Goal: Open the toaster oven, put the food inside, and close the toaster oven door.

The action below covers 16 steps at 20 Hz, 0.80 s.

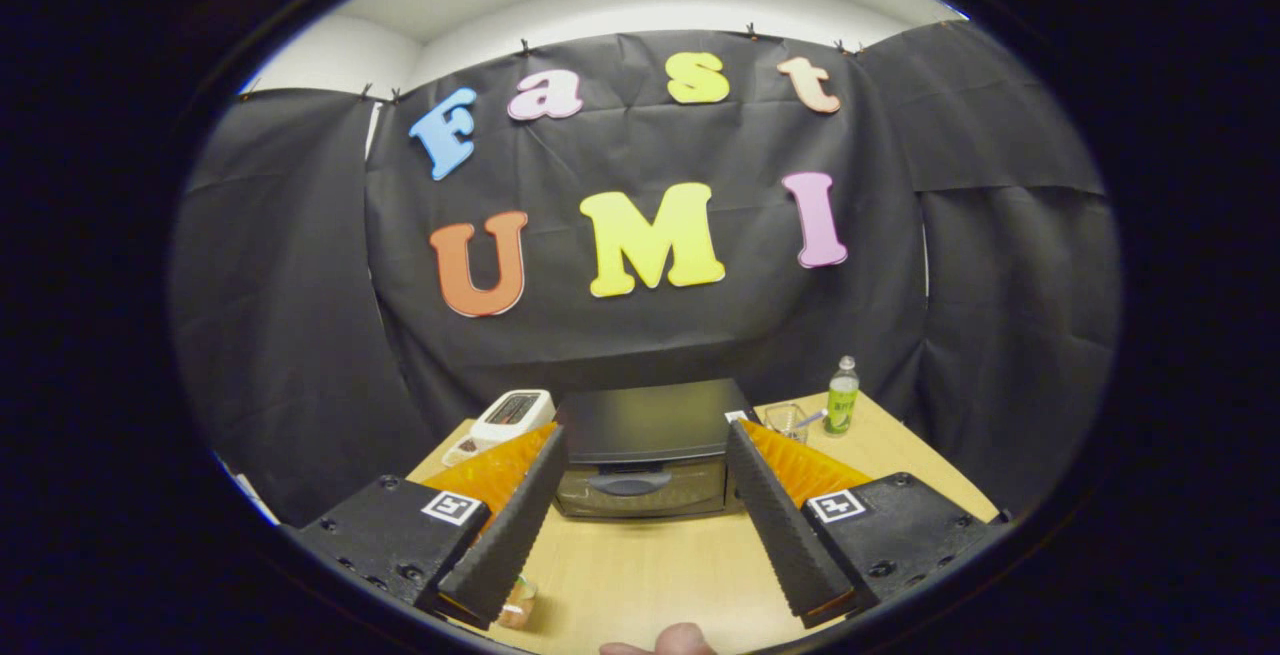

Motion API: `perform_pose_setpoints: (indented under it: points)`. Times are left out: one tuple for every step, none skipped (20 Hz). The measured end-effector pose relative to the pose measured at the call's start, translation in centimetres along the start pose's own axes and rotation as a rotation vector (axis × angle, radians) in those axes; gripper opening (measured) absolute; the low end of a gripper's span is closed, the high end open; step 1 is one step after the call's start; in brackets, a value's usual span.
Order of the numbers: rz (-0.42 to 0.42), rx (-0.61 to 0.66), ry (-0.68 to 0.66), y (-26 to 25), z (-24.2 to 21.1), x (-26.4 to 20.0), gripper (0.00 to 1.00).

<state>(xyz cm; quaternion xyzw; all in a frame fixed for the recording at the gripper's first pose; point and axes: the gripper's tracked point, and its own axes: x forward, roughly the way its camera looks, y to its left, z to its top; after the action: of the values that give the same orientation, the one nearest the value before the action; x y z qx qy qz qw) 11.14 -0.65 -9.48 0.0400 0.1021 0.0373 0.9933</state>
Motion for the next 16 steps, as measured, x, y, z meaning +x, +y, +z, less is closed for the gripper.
perform_pose_setpoints:
  points:
    - [0.002, -0.011, 0.013, -0.2, -1.2, 1.5, 1.00]
    - [0.008, -0.021, 0.031, -0.1, -2.3, 3.0, 1.00]
    - [0.008, -0.032, 0.048, -0.2, -3.6, 4.6, 1.00]
    - [0.007, -0.045, 0.064, -0.3, -4.7, 6.1, 1.00]
    - [0.006, -0.054, 0.076, -0.4, -5.7, 7.7, 1.00]
    - [0.004, -0.060, 0.089, -0.5, -6.5, 9.2, 1.00]
    - [0.005, -0.059, 0.097, -0.5, -7.2, 10.8, 1.00]
    - [0.004, -0.062, 0.107, -0.5, -7.7, 12.4, 1.00]
    - [0.005, -0.068, 0.120, -0.4, -8.5, 13.8, 1.00]
    - [0.009, -0.070, 0.132, -0.3, -9.2, 15.2, 1.00]
    - [0.009, -0.071, 0.147, -0.2, -9.9, 16.5, 1.00]
    - [0.009, -0.070, 0.166, -0.2, -10.8, 17.5, 1.00]
    - [0.012, -0.068, 0.186, 0.0, -11.7, 18.5, 1.00]
    - [0.012, -0.069, 0.209, 0.1, -12.6, 19.0, 1.00]
    - [0.015, -0.071, 0.224, 0.2, -13.2, 19.4, 1.00]
    - [0.013, -0.083, 0.235, 0.3, -13.5, 19.6, 1.00]
